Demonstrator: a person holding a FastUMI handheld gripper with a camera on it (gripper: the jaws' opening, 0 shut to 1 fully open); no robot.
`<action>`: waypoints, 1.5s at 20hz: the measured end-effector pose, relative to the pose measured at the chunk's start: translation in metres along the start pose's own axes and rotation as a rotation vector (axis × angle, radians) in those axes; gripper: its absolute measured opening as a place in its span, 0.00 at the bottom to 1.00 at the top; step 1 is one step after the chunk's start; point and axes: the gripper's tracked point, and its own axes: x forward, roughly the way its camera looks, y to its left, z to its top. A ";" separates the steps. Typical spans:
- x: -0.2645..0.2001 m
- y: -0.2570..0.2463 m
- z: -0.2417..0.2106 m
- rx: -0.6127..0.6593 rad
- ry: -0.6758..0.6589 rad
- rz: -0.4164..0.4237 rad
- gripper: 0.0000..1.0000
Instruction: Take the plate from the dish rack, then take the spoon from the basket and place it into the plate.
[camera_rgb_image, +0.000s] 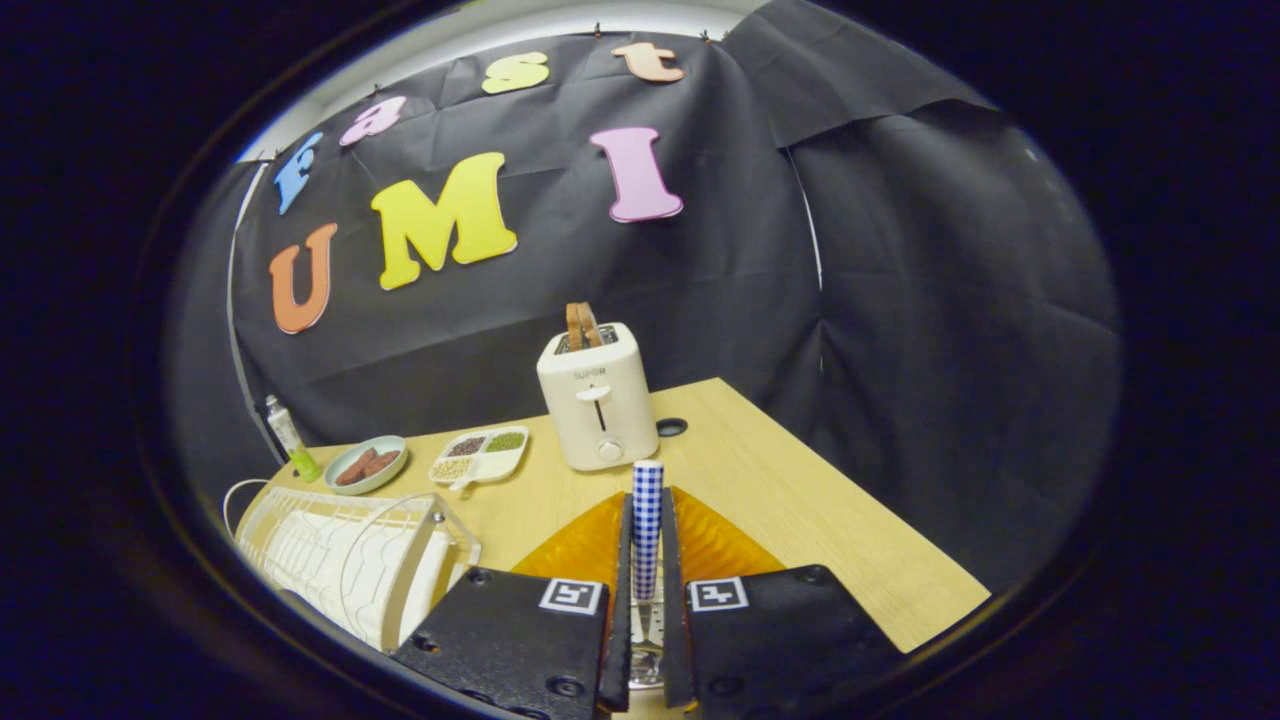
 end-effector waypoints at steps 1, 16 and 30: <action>-0.004 0.004 0.004 -0.010 -0.012 0.005 0.19; -0.141 0.054 0.094 -0.111 -0.183 0.060 0.18; -0.261 0.170 0.004 -0.187 -0.204 0.276 0.18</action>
